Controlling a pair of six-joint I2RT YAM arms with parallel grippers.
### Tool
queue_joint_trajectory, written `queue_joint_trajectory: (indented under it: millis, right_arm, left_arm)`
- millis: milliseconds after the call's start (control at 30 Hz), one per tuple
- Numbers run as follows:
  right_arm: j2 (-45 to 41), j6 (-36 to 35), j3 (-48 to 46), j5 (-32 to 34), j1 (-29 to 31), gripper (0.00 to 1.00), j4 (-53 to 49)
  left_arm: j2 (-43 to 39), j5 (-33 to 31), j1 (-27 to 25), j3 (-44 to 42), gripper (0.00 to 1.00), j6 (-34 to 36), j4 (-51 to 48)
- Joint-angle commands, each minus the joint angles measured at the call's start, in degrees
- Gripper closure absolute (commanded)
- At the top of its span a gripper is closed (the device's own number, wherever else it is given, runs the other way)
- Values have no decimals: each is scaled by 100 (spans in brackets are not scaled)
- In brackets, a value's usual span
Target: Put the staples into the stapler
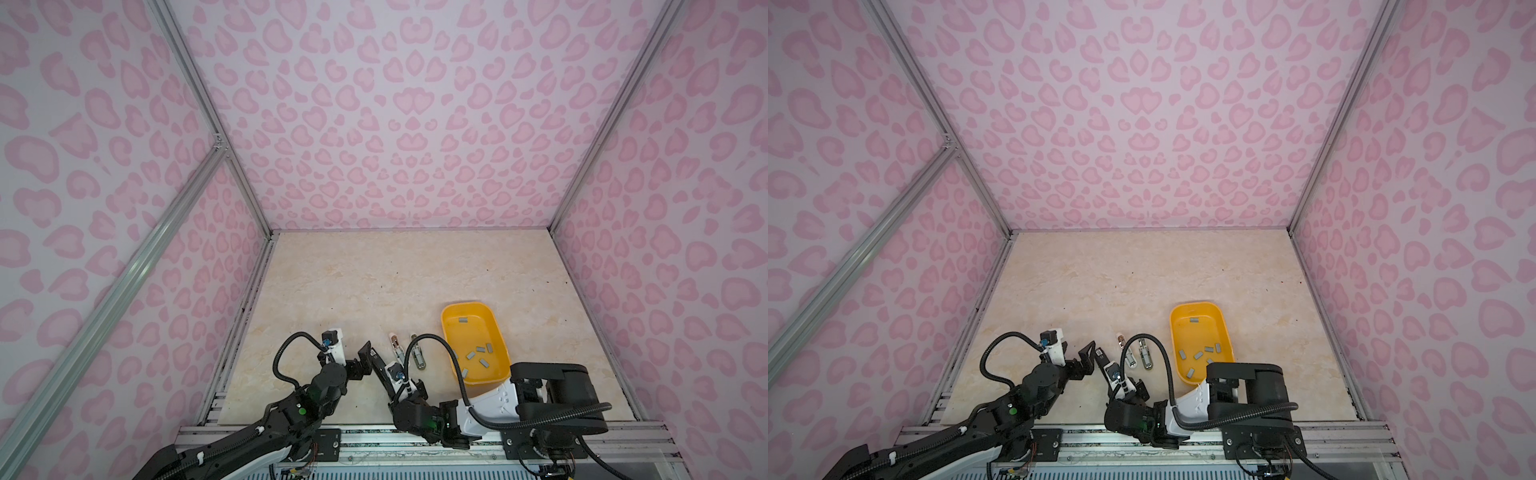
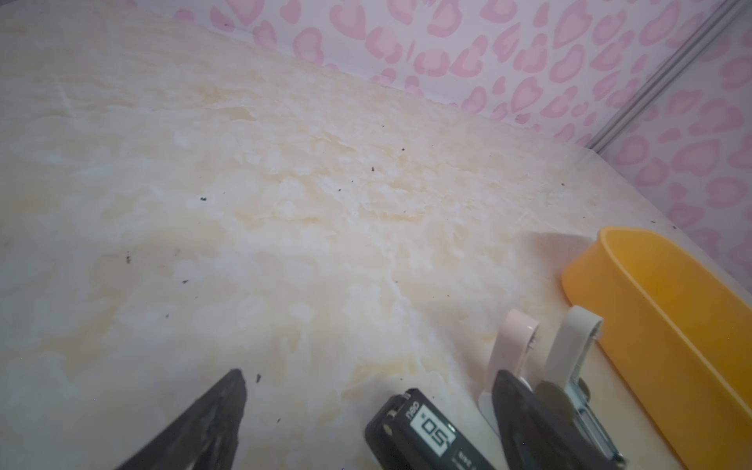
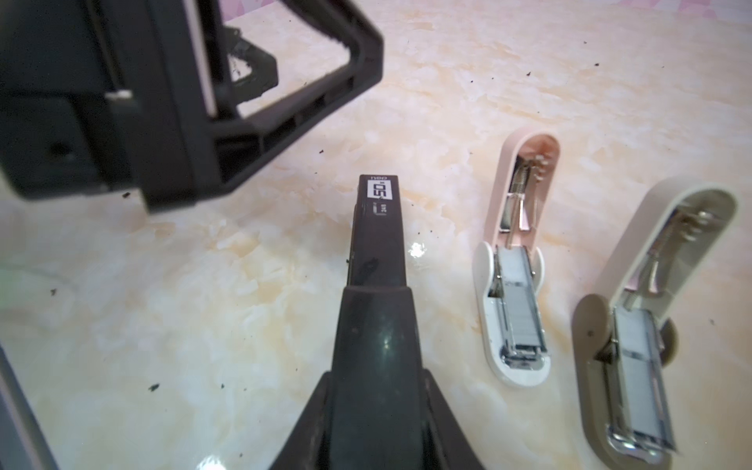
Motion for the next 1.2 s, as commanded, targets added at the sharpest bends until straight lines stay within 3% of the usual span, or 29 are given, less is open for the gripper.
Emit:
queue_joint_trajectory:
  millis: [0,100,200,433,533,667,900,1167]
  right_arm:
    - [162,226,171,45,-84,71,-276]
    - [348,357,493,283,-150,71,-468]
    - [545,458,1004,296,-249,72,-986]
    - [801,397,1387,73,-403,70,-1129]
    - [771,345,1394,14,-406,62,-1151]
    - [587,166,1394,92,-345,50,-1092]
    - [-317,-127,765,724,156,42,-1075]
    - [-1263,710,-440,1687,591,43,-1296]
  left_arm:
    - [-10,-991,1,448,4,-745,-1102]
    - [-10,-1408,7,1065,1,-996,-1760]
    - [78,-1550,48,1713,4,-841,-1999]
    - [801,-1372,389,3344,4,-3,-2519]
    - [1194,-1109,616,3813,4,-80,-2681]
    - [1717,-256,835,3936,4,-237,-2169]
    - [3525,575,846,4721,2,-460,-1919]
    - [3038,523,882,4175,5,-678,-1740]
